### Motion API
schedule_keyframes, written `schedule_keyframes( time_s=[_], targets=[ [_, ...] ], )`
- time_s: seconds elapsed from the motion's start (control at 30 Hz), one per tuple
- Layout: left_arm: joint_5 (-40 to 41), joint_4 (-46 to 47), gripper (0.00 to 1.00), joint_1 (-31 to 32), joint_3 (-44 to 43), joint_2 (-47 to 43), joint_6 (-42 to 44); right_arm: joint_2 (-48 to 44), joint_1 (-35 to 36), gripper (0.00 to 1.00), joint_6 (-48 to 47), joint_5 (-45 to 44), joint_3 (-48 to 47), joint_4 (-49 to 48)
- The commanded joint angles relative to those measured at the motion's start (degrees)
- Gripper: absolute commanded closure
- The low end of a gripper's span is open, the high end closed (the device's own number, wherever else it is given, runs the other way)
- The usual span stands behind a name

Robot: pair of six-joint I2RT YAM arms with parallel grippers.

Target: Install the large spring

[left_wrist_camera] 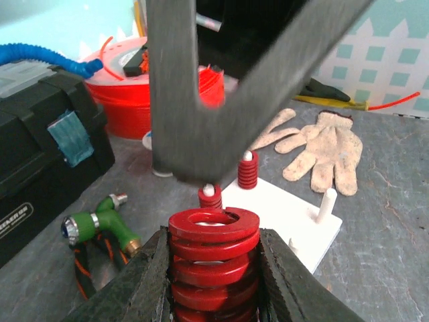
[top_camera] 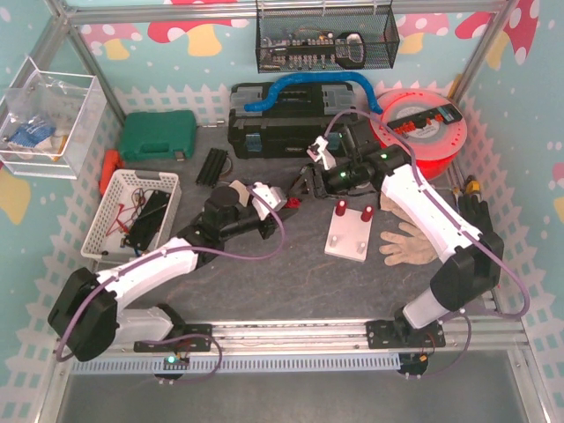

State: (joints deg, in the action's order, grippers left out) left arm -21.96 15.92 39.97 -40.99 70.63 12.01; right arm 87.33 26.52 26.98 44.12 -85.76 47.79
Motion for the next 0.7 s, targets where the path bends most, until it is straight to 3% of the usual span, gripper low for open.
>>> schedule_keyframes(
  time_s=[0.0, 0.27, 0.43, 0.57, 0.67],
  targets=[
    [-3.25, 5.63, 0.92, 0.51, -3.72, 2.12, 0.88, 2.60, 0.54, 0.40, -1.71, 2.02, -2.78, 3.06],
    [-3.70, 7.05, 0.93, 0.93, -5.14, 3.52, 0.45, 2.34, 0.89, 0.47, -3.73, 2.66, -0.59, 4.15],
    [-4.46, 7.94, 0.93, 0.99, -4.24, 2.88, 0.22, 1.50, 1.02, 0.59, -3.22, 2.68, 0.78, 3.96],
    [-4.92, 7.70, 0.92, 0.99, -3.83, 2.27, 0.34, 0.51, 1.16, 0.81, -1.58, 1.35, 1.10, 2.83],
    [-3.35, 6.91, 0.83, 0.99, -3.70, 1.77, 0.34, -0.82, 1.24, 1.00, 0.52, 0.39, 1.77, 0.54]
  ],
)
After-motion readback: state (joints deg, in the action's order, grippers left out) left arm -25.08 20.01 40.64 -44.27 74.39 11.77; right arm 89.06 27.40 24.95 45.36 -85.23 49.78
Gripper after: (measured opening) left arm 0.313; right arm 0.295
